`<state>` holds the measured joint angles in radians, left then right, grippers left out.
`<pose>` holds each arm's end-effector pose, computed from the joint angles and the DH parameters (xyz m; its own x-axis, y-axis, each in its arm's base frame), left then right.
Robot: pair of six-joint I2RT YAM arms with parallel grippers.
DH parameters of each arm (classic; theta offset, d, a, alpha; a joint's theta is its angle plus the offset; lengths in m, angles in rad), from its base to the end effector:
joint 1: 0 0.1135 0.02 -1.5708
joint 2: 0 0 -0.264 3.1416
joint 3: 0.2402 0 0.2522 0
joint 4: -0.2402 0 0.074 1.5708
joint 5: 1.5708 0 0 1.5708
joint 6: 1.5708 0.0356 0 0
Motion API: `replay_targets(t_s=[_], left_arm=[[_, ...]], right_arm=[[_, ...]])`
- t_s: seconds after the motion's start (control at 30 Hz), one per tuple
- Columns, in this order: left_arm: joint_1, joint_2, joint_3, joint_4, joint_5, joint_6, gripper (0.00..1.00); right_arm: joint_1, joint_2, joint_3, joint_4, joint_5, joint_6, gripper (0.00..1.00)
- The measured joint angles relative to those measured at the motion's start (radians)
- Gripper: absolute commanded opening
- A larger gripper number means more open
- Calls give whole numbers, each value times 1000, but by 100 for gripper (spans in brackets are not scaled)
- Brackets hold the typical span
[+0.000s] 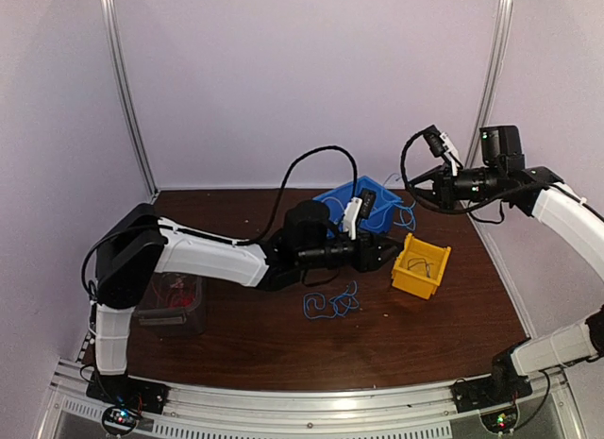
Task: Untangle the cables
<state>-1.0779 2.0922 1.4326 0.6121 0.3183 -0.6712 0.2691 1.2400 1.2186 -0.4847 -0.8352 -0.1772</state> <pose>0.2218 -0.4365 0.2346 -0.6300 -0.0755 -0.7730 0.7571 0.1623 -0.6329 0.2495 0.0962 0.3705 -0.3184 -0.2105 -0.9243 -0.8733 0.4443 0.1996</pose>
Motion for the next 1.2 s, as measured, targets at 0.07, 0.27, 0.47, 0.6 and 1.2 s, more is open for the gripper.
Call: replay_targets(t_s=[0.07,0.27,0.47,0.6,1.2], left_arm=[[-8,11,13,19,-5,3,45],[-21,93,112,37,-63,4,51],[-21,128,169,34,-155,4,47],[-21,140,189,42,-216,-5,25],[-14,233,140,224,-144,-154,0]], right_arm=[[1,0,0,18,-8,24,0],[3,3,0,54,-30,69,0],[6,3,-1,62,-42,80,0],[6,3,-2,64,-47,83,0],[4,6,40,103,-126,133,0]])
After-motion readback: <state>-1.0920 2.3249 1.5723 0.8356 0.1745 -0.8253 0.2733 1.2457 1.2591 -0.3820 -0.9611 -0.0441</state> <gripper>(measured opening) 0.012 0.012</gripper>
